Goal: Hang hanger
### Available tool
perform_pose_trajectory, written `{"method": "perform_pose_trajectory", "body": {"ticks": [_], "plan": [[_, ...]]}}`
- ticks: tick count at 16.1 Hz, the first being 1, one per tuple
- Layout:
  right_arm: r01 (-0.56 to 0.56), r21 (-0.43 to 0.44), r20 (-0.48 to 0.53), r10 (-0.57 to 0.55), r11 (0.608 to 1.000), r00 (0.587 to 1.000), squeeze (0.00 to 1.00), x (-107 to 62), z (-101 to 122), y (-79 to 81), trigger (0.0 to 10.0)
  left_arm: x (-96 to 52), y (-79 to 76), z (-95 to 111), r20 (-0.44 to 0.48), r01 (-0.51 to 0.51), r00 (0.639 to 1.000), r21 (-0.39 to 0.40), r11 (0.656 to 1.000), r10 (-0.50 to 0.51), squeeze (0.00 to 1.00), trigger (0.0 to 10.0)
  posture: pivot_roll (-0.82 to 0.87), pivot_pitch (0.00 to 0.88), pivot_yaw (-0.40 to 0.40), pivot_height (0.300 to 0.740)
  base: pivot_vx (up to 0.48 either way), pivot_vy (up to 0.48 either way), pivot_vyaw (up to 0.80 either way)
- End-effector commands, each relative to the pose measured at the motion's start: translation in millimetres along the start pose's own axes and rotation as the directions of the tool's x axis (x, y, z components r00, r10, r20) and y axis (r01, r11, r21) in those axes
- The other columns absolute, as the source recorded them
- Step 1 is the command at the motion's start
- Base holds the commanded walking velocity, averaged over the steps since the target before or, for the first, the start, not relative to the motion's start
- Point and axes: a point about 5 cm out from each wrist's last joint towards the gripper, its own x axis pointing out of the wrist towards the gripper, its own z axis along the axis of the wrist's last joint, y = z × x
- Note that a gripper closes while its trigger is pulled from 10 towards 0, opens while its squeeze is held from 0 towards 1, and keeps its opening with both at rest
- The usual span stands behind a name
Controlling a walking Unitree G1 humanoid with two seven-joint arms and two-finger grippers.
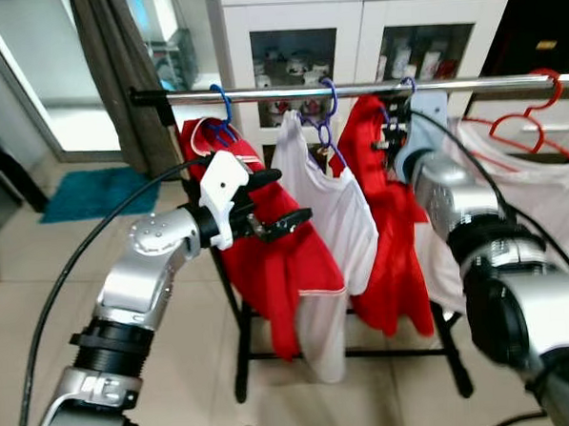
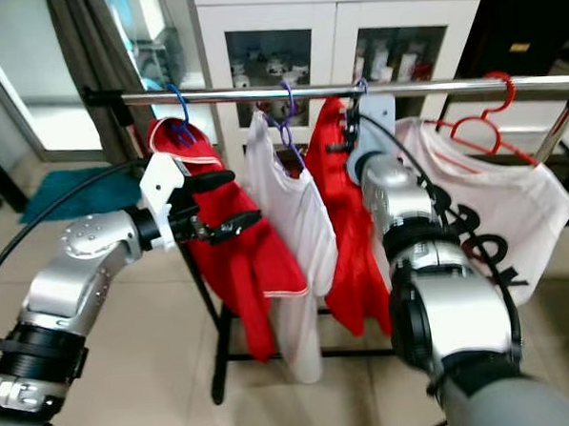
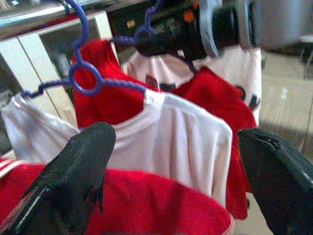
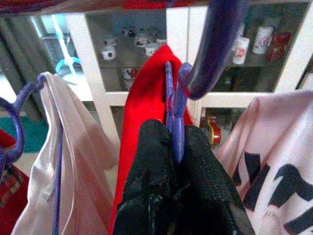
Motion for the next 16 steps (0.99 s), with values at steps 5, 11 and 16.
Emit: {"method": "perform_pose_trajectory", "body": {"ticks": [5,11,16], "plan": [[0.061,0.026,-0.063,-0.059,0.998,0.996,0.0,1.2,-6,-2.7,10.0,-17.7,5.6,13,-0.039,0.033,0.999,0.036,0.999,-0.032,0.0,10.0,0.07,0.0,0.159,0.74,0.0,0.0,0.0],[0.048,-0.043,-0.008,-0.048,0.998,0.999,0.0,2.5,10,-2.6,10.0,-24.9,0.1,17,-0.036,0.038,0.999,0.027,0.999,-0.037,0.0,10.0,0.09,0.0,0.134,0.74,0.0,0.0,0.0],[0.048,-0.118,-0.001,-0.049,0.992,0.999,0.0,3.4,23,-1.3,10.0,-27.3,-10.7,17,-0.022,0.026,0.999,0.017,1.0,-0.025,0.0,10.0,0.08,0.019,0.064,0.74,0.0,0.0,0.0]]}}
